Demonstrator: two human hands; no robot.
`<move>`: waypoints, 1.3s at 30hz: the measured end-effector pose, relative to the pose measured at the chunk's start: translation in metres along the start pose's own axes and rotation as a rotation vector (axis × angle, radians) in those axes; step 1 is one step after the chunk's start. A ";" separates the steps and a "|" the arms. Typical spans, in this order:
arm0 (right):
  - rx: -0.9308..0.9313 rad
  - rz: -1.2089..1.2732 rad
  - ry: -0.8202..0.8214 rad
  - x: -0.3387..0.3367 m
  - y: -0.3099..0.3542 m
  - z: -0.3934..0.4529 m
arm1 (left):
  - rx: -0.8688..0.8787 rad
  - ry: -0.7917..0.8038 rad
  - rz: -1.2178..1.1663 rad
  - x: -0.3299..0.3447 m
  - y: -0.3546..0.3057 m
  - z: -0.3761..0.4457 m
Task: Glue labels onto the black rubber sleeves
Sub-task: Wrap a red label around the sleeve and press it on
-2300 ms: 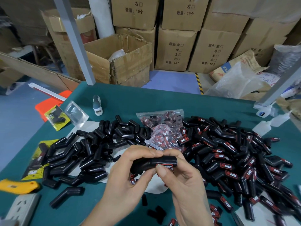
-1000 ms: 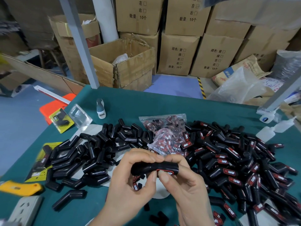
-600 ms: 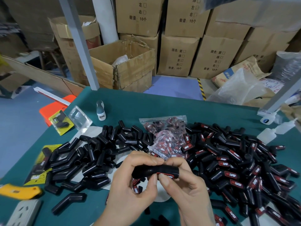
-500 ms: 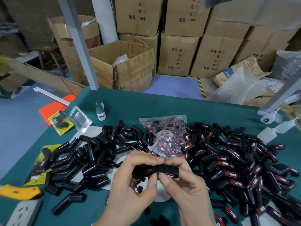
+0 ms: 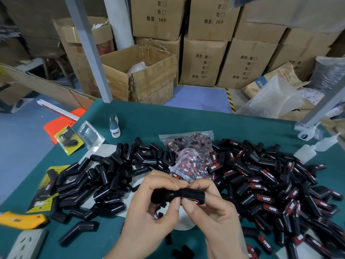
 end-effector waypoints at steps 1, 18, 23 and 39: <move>0.002 -0.001 0.001 0.000 0.000 0.000 | 0.004 0.003 0.002 0.000 0.000 0.000; 0.008 0.140 0.074 0.000 0.005 0.001 | 0.015 0.003 0.046 -0.003 -0.001 0.000; -0.002 0.187 0.115 -0.003 0.005 0.002 | 0.047 0.038 0.041 -0.006 -0.002 0.001; 0.046 0.033 0.248 -0.020 0.011 0.002 | 0.048 0.176 0.271 -0.013 -0.016 0.005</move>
Point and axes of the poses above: each hand's wrist, its own z-axis towards the middle knuckle, its own x-axis out of the palm, y = z × x, the point moved 1 cm from there along z, towards the middle knuckle, and after that the axes turned 14 degrees about y, right-handed, at the moved point
